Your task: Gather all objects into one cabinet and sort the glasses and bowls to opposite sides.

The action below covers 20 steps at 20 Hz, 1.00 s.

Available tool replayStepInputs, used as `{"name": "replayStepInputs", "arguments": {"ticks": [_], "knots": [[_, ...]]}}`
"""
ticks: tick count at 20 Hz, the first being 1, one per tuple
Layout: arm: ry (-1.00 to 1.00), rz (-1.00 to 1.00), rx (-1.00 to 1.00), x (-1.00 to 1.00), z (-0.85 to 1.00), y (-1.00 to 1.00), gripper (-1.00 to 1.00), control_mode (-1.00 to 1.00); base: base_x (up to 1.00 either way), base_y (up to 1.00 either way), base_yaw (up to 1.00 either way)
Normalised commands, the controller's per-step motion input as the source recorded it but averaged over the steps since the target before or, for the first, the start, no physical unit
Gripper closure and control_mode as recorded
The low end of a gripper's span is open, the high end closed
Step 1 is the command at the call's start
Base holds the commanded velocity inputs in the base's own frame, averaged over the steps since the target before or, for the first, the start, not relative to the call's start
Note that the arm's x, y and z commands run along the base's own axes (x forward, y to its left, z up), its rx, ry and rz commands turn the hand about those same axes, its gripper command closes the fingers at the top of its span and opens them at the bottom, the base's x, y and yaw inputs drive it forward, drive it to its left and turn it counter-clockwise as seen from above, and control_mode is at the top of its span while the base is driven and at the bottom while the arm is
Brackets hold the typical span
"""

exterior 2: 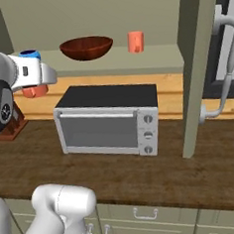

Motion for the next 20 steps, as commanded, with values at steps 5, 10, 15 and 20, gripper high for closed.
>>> {"name": "replayStepInputs", "arguments": {"ticks": [5,10,15,20], "knots": [[0.00,0.00,0.00,0.00,0.00,0.00,1.00,1.00,0.78,0.00,0.00],[0.00,0.00,0.00,0.00,0.00,0.00,1.00,1.00,0.29,0.02,0.03],[-0.02,0.01,0.00,0.43,0.00,0.32,1.00,-1.00,0.00,0.00,0.00],[-0.04,0.00,0.00,0.67,0.01,0.31,1.00,-1.00,0.00,0.00,0.00]]}}
